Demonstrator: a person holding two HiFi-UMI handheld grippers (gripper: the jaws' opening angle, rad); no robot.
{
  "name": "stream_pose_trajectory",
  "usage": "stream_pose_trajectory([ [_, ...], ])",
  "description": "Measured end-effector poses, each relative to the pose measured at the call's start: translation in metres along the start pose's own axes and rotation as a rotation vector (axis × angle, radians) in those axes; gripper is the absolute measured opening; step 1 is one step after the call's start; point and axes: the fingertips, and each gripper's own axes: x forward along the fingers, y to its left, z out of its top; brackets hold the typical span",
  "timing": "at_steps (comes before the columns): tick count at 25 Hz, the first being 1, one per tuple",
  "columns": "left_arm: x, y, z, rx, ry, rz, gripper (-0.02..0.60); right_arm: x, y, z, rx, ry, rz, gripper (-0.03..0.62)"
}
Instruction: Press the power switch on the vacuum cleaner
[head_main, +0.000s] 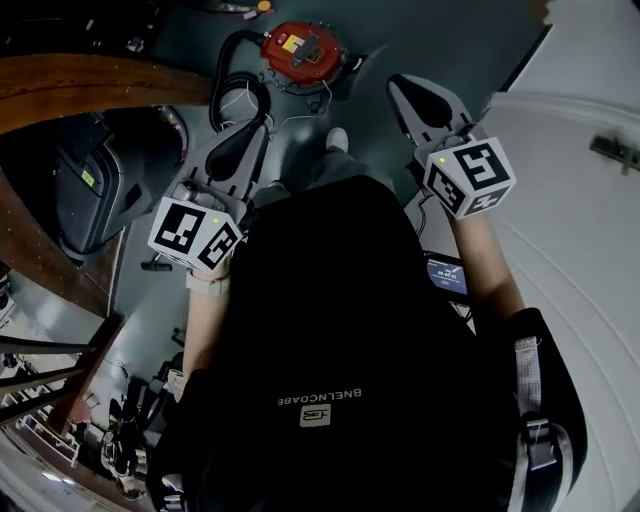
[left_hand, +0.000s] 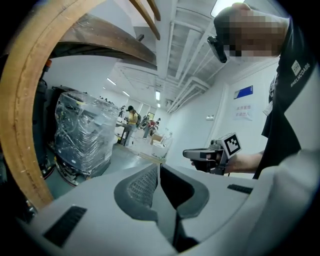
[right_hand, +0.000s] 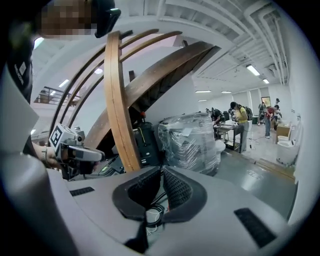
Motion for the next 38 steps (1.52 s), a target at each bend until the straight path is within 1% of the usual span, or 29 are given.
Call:
stream_pose_trajectory([
  [4,0.002,0.012,0.000,-0.027,-0.009,0.087,0.015,0.035,-0.008,0.006,-0.035,0.041,0.094,0.035],
  [7,-0.006,0.030,-0.001,-0.047,-0.020,0.133,0.015,0.063,-0.003,0.009,-0.061,0.068,0.137,0.035],
  [12,-0.034,0.067,0.008,-0.063,-0.049,0.182,0.015,0.110,0.014,0.015,-0.103,0.116,0.159,0.035],
  [16,-0.065,0.097,0.017,-0.073,-0.073,0.200,0.015,0.148,0.035,0.018,-0.142,0.165,0.162,0.035],
  [21,-0.097,0.131,0.022,-0.070,-0.082,0.221,0.015,0.200,0.053,0.010,-0.180,0.240,0.171,0.035],
  [26,-0.116,0.147,0.021,-0.092,-0.081,0.266,0.015,0.245,0.062,-0.006,-0.249,0.341,0.214,0.035],
  [29,-0.119,0.152,0.015,-0.115,-0.079,0.303,0.015,0.269,0.060,-0.021,-0.287,0.405,0.249,0.035],
  [33,-0.112,0.162,0.014,-0.157,-0.082,0.364,0.015,0.303,0.046,-0.043,-0.314,0.497,0.292,0.035],
  [38,-0.092,0.177,0.008,-0.221,-0.083,0.431,0.015,0.345,0.020,-0.076,-0.329,0.585,0.333,0.035],
])
